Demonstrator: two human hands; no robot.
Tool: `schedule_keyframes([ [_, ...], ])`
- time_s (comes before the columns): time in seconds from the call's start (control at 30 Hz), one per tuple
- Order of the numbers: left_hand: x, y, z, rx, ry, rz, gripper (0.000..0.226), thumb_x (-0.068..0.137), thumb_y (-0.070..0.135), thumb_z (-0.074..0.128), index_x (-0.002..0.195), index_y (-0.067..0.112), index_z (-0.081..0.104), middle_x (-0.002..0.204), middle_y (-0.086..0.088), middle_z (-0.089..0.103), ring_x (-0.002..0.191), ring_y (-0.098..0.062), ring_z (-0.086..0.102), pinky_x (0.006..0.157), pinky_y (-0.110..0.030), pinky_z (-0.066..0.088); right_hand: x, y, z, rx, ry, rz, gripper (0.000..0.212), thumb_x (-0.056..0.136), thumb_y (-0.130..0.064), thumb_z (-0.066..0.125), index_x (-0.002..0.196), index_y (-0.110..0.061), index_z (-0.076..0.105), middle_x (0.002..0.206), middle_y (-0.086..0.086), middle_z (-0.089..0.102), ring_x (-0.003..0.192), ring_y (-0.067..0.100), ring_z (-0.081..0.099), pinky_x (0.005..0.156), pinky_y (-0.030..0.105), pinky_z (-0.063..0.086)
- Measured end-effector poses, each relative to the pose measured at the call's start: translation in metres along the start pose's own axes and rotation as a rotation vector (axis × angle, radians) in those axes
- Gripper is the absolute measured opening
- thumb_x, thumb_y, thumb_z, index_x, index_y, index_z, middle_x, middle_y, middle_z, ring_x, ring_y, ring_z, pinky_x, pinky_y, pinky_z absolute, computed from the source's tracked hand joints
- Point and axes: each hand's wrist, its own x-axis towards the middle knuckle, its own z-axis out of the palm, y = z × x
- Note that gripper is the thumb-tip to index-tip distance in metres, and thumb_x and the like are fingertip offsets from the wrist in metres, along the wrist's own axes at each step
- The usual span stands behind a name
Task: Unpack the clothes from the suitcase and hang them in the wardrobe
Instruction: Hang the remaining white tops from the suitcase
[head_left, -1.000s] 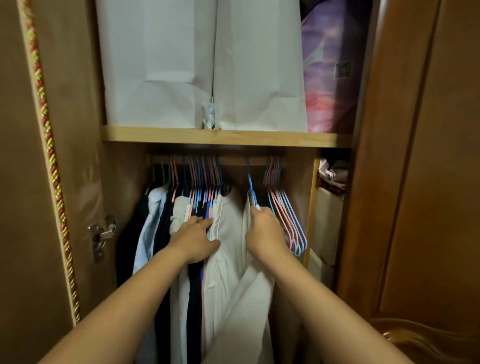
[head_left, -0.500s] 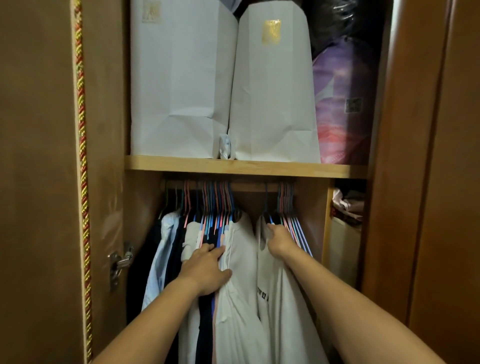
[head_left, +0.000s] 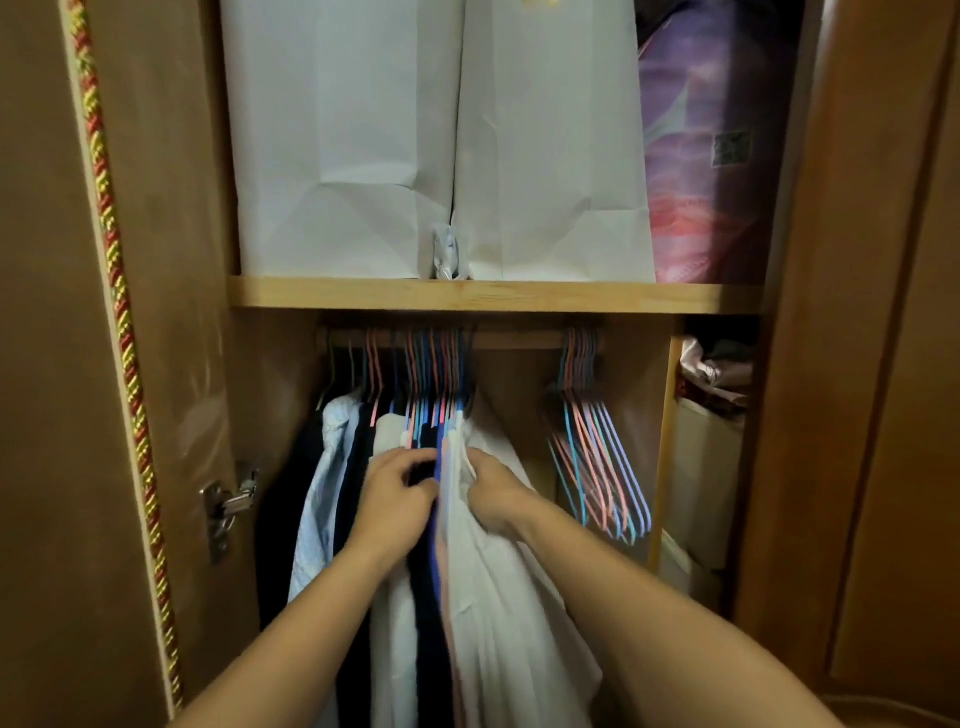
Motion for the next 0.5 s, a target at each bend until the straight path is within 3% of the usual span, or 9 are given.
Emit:
schedule_keyframes([
  [0.03, 0.0, -0.003, -0.007, -0.049, 0.064, -0.044, 0.034, 0.083, 0.006, 0.067, 0.103, 0.033, 0.07, 0.12, 0.004, 0.063, 0.113, -0.014, 0.06, 0.105, -0.036, 0.047, 0.0, -0.001, 0.004, 0.045, -0.036, -0.025, 0.048, 0.095, 0.004, 0.042, 0.136, -0.018, 0.055, 0.125, 0.006, 0.065, 0.114, 0.024, 0.062, 0.092, 0.03, 0.053],
  [0.1, -0.001, -0.007, -0.019, -0.142, 0.163, -0.151, 0.032, 0.086, 0.006, 0.066, 0.109, 0.029, 0.067, 0.119, 0.0, 0.066, 0.107, -0.015, 0.063, 0.095, -0.033, 0.051, -0.003, 0.001, 0.004, 0.128, -0.062, -0.036, 0.059, 0.092, 0.012, 0.036, 0.133, -0.025, 0.056, 0.115, 0.0, 0.068, 0.099, 0.018, 0.066, 0.07, 0.018, 0.054],
  [0.17, 0.002, -0.012, -0.02, -0.145, 0.218, -0.2, 0.032, 0.088, 0.008, 0.067, 0.117, 0.023, 0.064, 0.118, 0.0, 0.066, 0.112, -0.019, 0.063, 0.097, -0.033, 0.049, -0.004, 0.012, 0.005, 0.236, -0.075, -0.022, 0.06, 0.095, 0.01, 0.036, 0.135, -0.031, 0.05, 0.107, -0.013, 0.064, 0.085, 0.004, 0.063, 0.056, 0.009, 0.047],
  [0.2, 0.004, -0.011, -0.017, -0.08, 0.219, -0.209, 0.034, 0.09, 0.013, 0.067, 0.123, 0.019, 0.062, 0.123, -0.002, 0.065, 0.117, -0.022, 0.061, 0.101, -0.033, 0.047, -0.002, 0.019, 0.007, 0.28, -0.079, -0.024, 0.052, 0.098, 0.003, 0.041, 0.135, -0.033, 0.048, 0.107, -0.017, 0.062, 0.085, -0.002, 0.062, 0.058, 0.008, 0.047],
  [0.27, 0.004, -0.007, -0.008, 0.156, 0.151, -0.221, 0.043, 0.094, 0.025, 0.065, 0.134, 0.011, 0.056, 0.136, -0.007, 0.057, 0.123, -0.027, 0.057, 0.103, -0.032, 0.042, -0.001, 0.027, 0.012, 0.367, -0.071, -0.014, 0.035, 0.104, -0.022, 0.048, 0.138, -0.031, 0.047, 0.119, -0.016, 0.063, 0.102, -0.005, 0.062, 0.084, 0.016, 0.053],
  [0.33, -0.002, -0.001, 0.003, 0.337, 0.065, -0.219, 0.043, 0.097, 0.027, 0.06, 0.133, 0.005, 0.052, 0.14, -0.012, 0.042, 0.113, -0.031, 0.056, 0.098, -0.03, 0.04, 0.003, 0.036, 0.015, 0.484, -0.041, 0.055, 0.051, 0.098, -0.053, 0.045, 0.143, -0.029, 0.042, 0.147, -0.005, 0.05, 0.132, 0.01, 0.05, 0.113, 0.037, 0.041],
  [0.4, -0.009, -0.003, 0.01, 0.389, 0.046, -0.201, 0.037, 0.097, 0.025, 0.061, 0.126, 0.004, 0.053, 0.134, -0.012, 0.042, 0.105, -0.031, 0.057, 0.094, -0.03, 0.044, 0.005, 0.037, 0.016, 0.548, 0.002, 0.131, 0.077, 0.089, -0.068, 0.049, 0.153, -0.031, 0.028, 0.16, -0.007, 0.03, 0.145, 0.019, 0.035, 0.12, 0.046, 0.03],
  [0.47, -0.013, -0.006, 0.01, 0.384, 0.069, -0.22, 0.033, 0.094, 0.026, 0.067, 0.118, 0.006, 0.059, 0.119, -0.011, 0.06, 0.105, -0.031, 0.062, 0.087, -0.03, 0.048, 0.009, 0.034, 0.019, 0.53, 0.022, 0.14, 0.093, 0.083, -0.07, 0.061, 0.157, -0.03, 0.021, 0.155, -0.011, 0.037, 0.143, 0.018, 0.039, 0.118, 0.044, 0.033],
  [0.5, -0.013, -0.007, 0.008, 0.366, 0.064, -0.261, 0.029, 0.093, 0.026, 0.069, 0.114, 0.007, 0.062, 0.111, -0.01, 0.066, 0.105, -0.03, 0.063, 0.084, -0.029, 0.047, 0.011, 0.03, 0.021, 0.53, 0.012, 0.122, 0.093, 0.079, -0.065, 0.07, 0.154, -0.028, 0.029, 0.149, -0.011, 0.046, 0.135, 0.017, 0.049, 0.114, 0.043, 0.04],
])
